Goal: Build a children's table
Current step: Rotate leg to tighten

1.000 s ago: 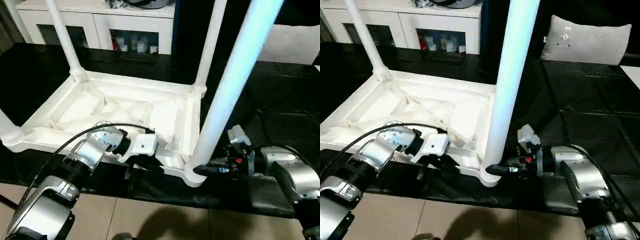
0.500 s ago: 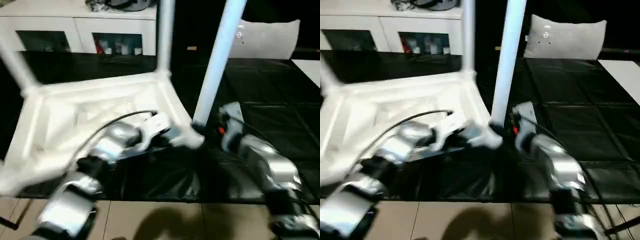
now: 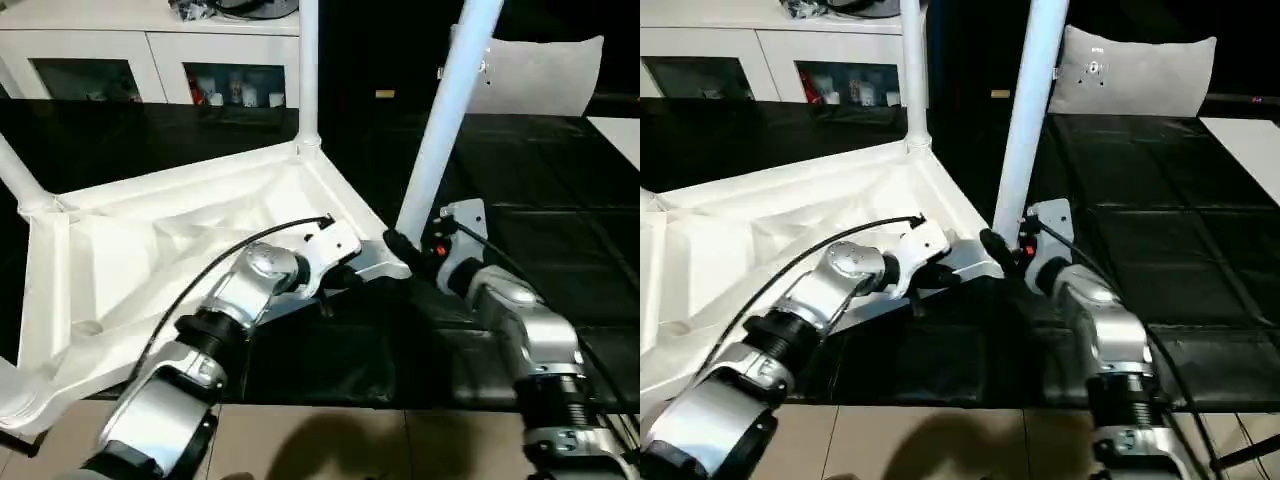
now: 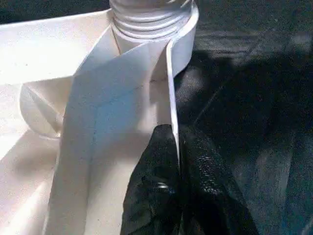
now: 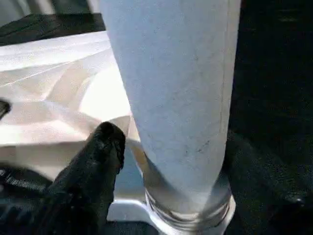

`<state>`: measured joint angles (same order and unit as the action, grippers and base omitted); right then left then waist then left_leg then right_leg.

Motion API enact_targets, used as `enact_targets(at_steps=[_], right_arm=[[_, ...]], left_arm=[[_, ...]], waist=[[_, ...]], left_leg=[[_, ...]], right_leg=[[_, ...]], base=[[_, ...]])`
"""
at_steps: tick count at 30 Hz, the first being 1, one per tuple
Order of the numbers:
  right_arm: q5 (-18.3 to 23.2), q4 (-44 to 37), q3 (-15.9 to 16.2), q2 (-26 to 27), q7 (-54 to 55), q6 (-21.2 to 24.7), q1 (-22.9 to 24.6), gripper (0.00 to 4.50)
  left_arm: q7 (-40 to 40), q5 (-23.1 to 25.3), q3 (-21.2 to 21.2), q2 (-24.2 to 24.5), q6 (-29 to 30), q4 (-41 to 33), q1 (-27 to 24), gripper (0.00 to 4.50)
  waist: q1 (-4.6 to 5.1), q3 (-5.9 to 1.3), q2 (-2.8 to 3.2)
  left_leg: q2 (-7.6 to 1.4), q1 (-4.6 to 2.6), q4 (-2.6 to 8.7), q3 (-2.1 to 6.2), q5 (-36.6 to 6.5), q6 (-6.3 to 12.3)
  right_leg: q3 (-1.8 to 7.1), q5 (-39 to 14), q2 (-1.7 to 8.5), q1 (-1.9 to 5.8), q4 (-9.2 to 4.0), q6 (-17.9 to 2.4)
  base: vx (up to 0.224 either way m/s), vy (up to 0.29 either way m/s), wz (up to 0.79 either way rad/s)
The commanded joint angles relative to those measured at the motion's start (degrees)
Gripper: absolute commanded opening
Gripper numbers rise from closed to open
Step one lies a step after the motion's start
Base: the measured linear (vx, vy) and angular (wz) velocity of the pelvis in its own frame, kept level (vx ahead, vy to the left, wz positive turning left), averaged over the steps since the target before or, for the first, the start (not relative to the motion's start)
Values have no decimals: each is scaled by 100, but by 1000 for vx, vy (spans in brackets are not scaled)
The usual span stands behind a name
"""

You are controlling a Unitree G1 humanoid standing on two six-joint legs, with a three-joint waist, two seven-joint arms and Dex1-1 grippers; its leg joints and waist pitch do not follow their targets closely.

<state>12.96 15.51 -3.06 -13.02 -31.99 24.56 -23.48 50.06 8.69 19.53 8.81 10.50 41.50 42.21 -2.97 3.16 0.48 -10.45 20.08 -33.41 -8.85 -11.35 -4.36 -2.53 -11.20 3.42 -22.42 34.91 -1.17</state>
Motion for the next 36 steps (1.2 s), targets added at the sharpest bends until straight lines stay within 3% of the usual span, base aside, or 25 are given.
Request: enact_targets(at_steps=[1, 3, 6, 9, 10, 11, 13, 16, 19, 23, 31, 36], right_arm=[[86, -143, 249, -338, -736, -116, 173, 363], [101, -219, 362, -732, -1452, -440, 302, 363], [186, -338, 465, -995, -2029, -537, 417, 363], [83, -342, 714, -1386, -2776, -1023, 544, 363], [77, -286, 782, -1510, -3041, -1184, 551, 363], [109, -257, 816, -1572, -3199, -1196, 542, 363], [169, -186, 863, -1661, -3466, -1252, 513, 363], [279, -100, 887, -1716, -3795, -1289, 465, 347], [423, -54, 949, -1767, -4222, -1220, 425, 337], [734, -194, 1102, -1840, -4741, -884, 454, 302], [840, -263, 1182, -1836, -4953, -602, 502, 227], [1125, -433, 1073, -1744, -4837, -195, 568, 214]], left_arm=[[525, 152, 273, 328, -488, 31, -141, 0], [1051, 103, 373, 590, -920, -40, -247, 0], [1391, 53, 437, 733, -1309, -68, -293, 0], [1977, -57, 557, 951, -1689, -183, -379, 0], [2232, -136, 592, 1021, -1799, -246, -411, 0], [2386, -180, 624, 1068, -1853, -295, -427, 0], [2630, -201, 704, 1160, -1973, -346, -439, 0], [2934, -168, 821, 1288, -2180, -375, -450, 0], [3192, -153, 886, 1358, -2383, -370, -447, 0], [3343, -160, 919, 1385, -2481, -354, -417, 0], [3397, -193, 907, 1373, -2525, -252, -387, 0], [3398, -266, 827, 1345, -2418, -235, -445, 0]], waist=[[-60, -340, -13], [-68, -343, -41], [-94, -354, -33], [-132, -360, -15], [-132, -359, -59], [-171, -369, -33], [-229, -367, -36], [-278, -359, -47], [-300, -354, -54], [-343, -374, -58], [-370, -375, -79], [-390, -373, -81]], left_leg=[[-207, 32, 375, 26, -879, 285], [-210, 39, 371, 20, -906, 331], [-221, 34, 361, 14, -854, 387], [-253, 18, 357, 18, -836, 410], [-257, 18, 352, 3, -812, 424], [-271, 19, 347, 5, -745, 447], [-277, 7, 333, -16, -685, 499], [-272, 9, 338, -14, -823, 478], [-277, 12, 344, -20, -876, 447], [-284, 7, 330, -26, -707, 484], [-273, 16, 326, -30, -644, 433], [-275, 8, 332, -27, -658, 407]], right_leg=[[250, -966, 446, 336, -488, -1180], [252, -1002, 454, 340, -487, -1176], [252, -872, 449, 339, -462, -1210], [240, -725, 466, 320, -436, -1329], [253, -660, 463, 323, -432, -1340], [254, -489, 475, 325, -393, -1413], [247, -292, 458, 301, -360, -1497], [237, -650, 472, 302, -386, -1438], [241, -848, 472, 301, -401, -1361], [239, -624, 457, 294, -367, -1389], [232, -693, 460, 293, -367, -1335], [232, -811, 462, 290, -374, -1284]], base=[[0, 0, 0], [0, 0, 0], [0, 0, 0], [0, 0, 0], [0, 0, 0], [0, 0, 0], [0, 0, 0], [0, 0, 0], [0, 0, 0], [0, 0, 0], [0, 0, 0], [0, 0, 0]])
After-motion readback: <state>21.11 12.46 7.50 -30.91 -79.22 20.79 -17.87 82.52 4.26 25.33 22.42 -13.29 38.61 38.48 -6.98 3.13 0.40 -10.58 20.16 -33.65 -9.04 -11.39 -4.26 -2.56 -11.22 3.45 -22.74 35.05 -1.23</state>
